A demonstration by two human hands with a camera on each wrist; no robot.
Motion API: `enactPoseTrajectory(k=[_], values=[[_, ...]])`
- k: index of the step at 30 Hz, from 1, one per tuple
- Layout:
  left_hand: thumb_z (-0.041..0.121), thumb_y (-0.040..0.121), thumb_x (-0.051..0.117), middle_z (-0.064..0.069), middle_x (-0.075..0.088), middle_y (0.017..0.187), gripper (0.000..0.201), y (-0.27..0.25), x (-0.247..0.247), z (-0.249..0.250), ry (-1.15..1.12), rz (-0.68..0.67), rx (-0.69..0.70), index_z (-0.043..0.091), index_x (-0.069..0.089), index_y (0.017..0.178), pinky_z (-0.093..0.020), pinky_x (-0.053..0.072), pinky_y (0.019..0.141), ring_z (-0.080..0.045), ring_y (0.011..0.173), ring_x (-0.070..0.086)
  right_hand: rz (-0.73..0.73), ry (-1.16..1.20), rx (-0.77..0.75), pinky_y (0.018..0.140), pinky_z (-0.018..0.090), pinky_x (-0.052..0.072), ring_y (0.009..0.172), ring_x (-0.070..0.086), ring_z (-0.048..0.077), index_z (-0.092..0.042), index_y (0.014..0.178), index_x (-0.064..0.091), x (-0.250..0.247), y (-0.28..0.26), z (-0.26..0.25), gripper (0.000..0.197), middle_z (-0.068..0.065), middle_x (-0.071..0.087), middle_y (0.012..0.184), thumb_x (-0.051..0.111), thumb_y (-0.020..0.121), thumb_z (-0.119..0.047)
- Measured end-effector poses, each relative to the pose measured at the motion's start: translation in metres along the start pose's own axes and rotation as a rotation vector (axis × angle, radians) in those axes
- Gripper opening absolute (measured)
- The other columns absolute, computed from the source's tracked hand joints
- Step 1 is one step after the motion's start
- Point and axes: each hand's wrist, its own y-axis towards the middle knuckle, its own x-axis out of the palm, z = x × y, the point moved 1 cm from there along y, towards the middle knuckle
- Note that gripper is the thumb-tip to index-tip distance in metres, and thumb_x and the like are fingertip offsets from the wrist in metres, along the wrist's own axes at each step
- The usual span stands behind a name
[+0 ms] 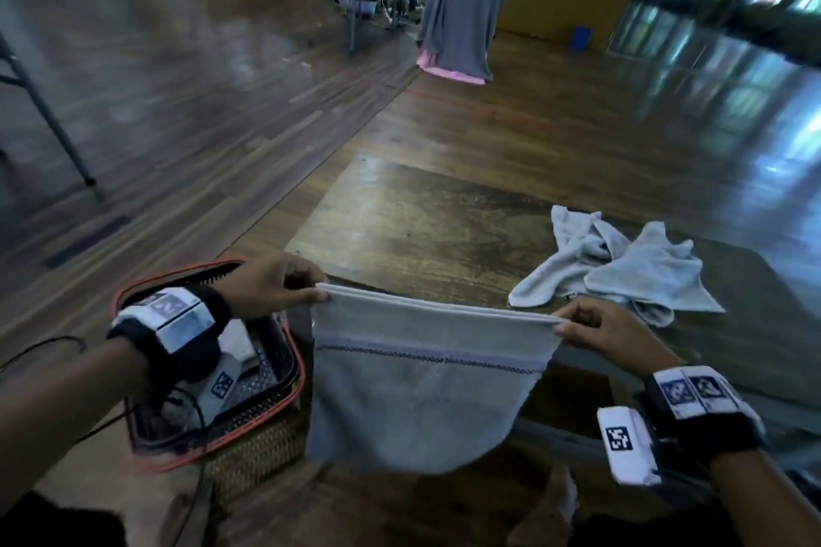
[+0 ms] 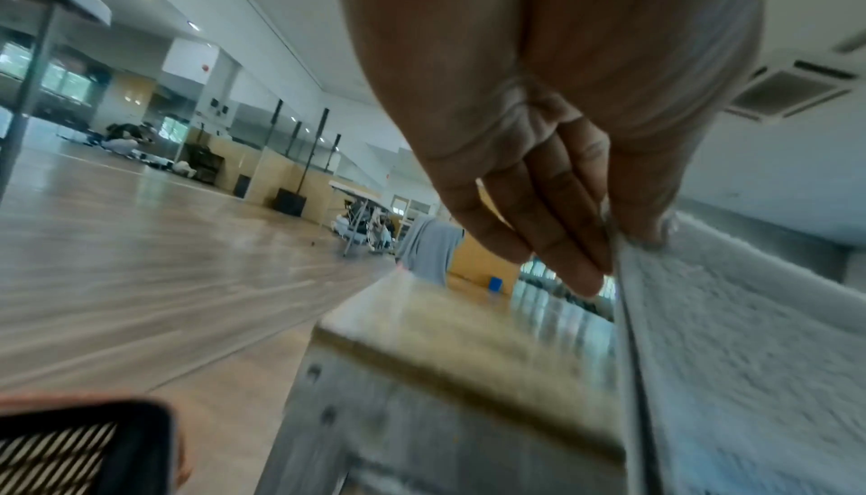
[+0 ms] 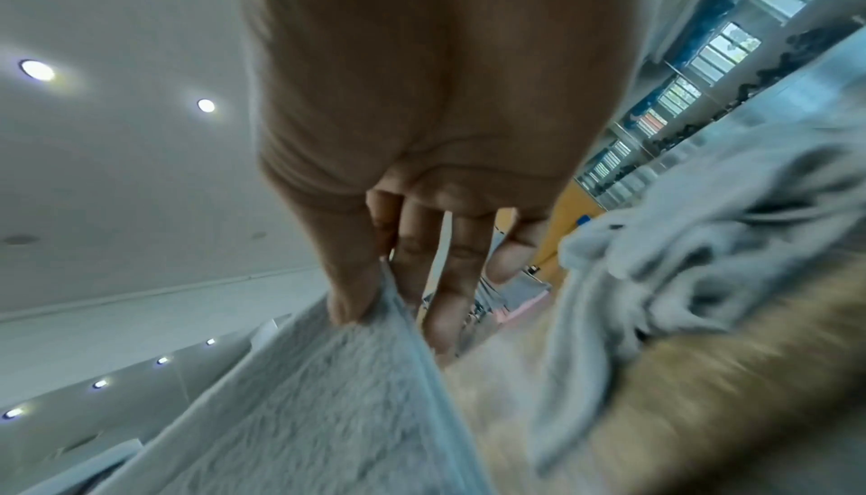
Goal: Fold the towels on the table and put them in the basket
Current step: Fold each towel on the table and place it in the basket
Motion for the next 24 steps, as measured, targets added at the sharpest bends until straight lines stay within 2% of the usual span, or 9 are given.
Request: enactPoseTrajectory(k=[4, 6, 10, 12, 14, 17, 19, 22, 24], values=[[0.01, 0.085, 0.065, -0.014, 0.069, 0.08, 0.011, 0.04, -0.064, 0.034, 0.056, 0.41, 0.174, 0.001, 0.07, 0.09, -0.02, 0.044, 0.062, -0.011, 0.066, 0.06, 0.324, 0.079, -0.146, 0.072, 0.015, 0.049, 0.071, 0.061, -0.002, -0.03, 0.084, 0.065, -0.062, 0.044, -0.043, 0.022, 0.003, 0.069, 0.087, 0.064, 0.085, -0.008], [0.01, 0.086, 0.064, -0.012, 0.068, 0.082, 0.013, 0.058, -0.101, 0.057, 0.097, 0.636, 0.269, -0.001, 0.069, 0.093, -0.01, 0.043, 0.062, 0.003, 0.067, 0.059, 0.506, 0.126, -0.249, 0.07, 0.017, 0.05, 0.072, 0.059, 0.002, -0.04, 0.081, 0.063, -0.098, 0.06, -0.072, 0.03, -0.004, 0.068, 0.084, 0.063, 0.087, -0.01], [0.018, 0.09, 0.059, 0.03, 0.062, 0.08, 0.014, 0.073, -0.154, 0.093, 0.039, 0.821, 0.349, 0.032, 0.061, 0.092, 0.003, 0.039, 0.067, 0.022, 0.077, 0.053, 0.685, 0.195, -0.424, 0.077, 0.011, 0.05, 0.083, 0.061, -0.004, -0.046, 0.086, 0.062, -0.145, 0.07, -0.123, 0.021, -0.022, 0.065, 0.088, 0.059, 0.086, -0.025], [0.017, 0.091, 0.059, 0.036, 0.061, 0.082, 0.026, 0.067, -0.152, 0.096, 0.01, 0.797, 0.388, 0.042, 0.051, 0.088, 0.002, 0.039, 0.067, 0.021, 0.077, 0.053, 0.654, 0.223, -0.448, 0.078, 0.008, 0.049, 0.086, 0.061, -0.007, -0.045, 0.089, 0.062, -0.143, 0.071, -0.125, 0.022, -0.027, 0.066, 0.089, 0.058, 0.084, -0.025], [0.01, 0.089, 0.06, 0.023, 0.06, 0.076, 0.029, 0.058, -0.135, 0.086, 0.028, 0.709, 0.406, 0.038, 0.053, 0.088, 0.002, 0.037, 0.065, 0.02, 0.074, 0.054, 0.581, 0.21, -0.43, 0.076, 0.008, 0.049, 0.085, 0.061, -0.007, -0.041, 0.089, 0.063, -0.123, 0.071, -0.106, 0.03, -0.027, 0.067, 0.088, 0.06, 0.087, -0.012], [0.004, 0.085, 0.062, 0.022, 0.061, 0.071, 0.016, 0.045, -0.094, 0.051, 0.024, 0.425, 0.363, 0.02, 0.062, 0.087, -0.002, 0.04, 0.063, 0.013, 0.069, 0.056, 0.381, 0.156, -0.291, 0.075, 0.022, 0.05, 0.078, 0.062, 0.003, -0.036, 0.083, 0.066, -0.076, 0.067, -0.058, 0.034, -0.014, 0.07, 0.083, 0.062, 0.086, -0.002], [0.012, 0.086, 0.064, 0.026, 0.063, 0.075, 0.015, 0.038, -0.063, 0.022, 0.048, 0.251, 0.218, 0.027, 0.062, 0.085, -0.008, 0.042, 0.064, 0.008, 0.067, 0.057, 0.169, 0.108, -0.167, 0.08, 0.029, 0.05, 0.082, 0.064, 0.01, -0.029, 0.083, 0.068, -0.039, 0.061, -0.03, 0.026, -0.002, 0.071, 0.084, 0.065, 0.083, -0.003], [0.018, 0.088, 0.063, 0.014, 0.066, 0.082, 0.006, 0.034, -0.023, -0.021, 0.08, -0.006, 0.046, 0.022, 0.064, 0.091, -0.013, 0.046, 0.068, 0.003, 0.074, 0.059, -0.026, 0.063, -0.038, 0.073, 0.009, 0.046, 0.079, 0.065, -0.001, -0.025, 0.08, 0.067, 0.009, 0.052, 0.001, 0.021, -0.001, 0.071, 0.085, 0.068, 0.082, -0.004], [0.024, 0.089, 0.061, 0.013, 0.063, 0.082, 0.007, 0.04, -0.009, -0.041, 0.098, -0.105, -0.003, 0.021, 0.063, 0.094, -0.01, 0.043, 0.066, 0.006, 0.072, 0.056, -0.028, 0.075, 0.003, 0.07, 0.007, 0.045, 0.08, 0.064, 0.001, -0.02, 0.083, 0.068, 0.028, 0.052, 0.013, 0.013, -0.003, 0.07, 0.087, 0.066, 0.083, -0.006]])
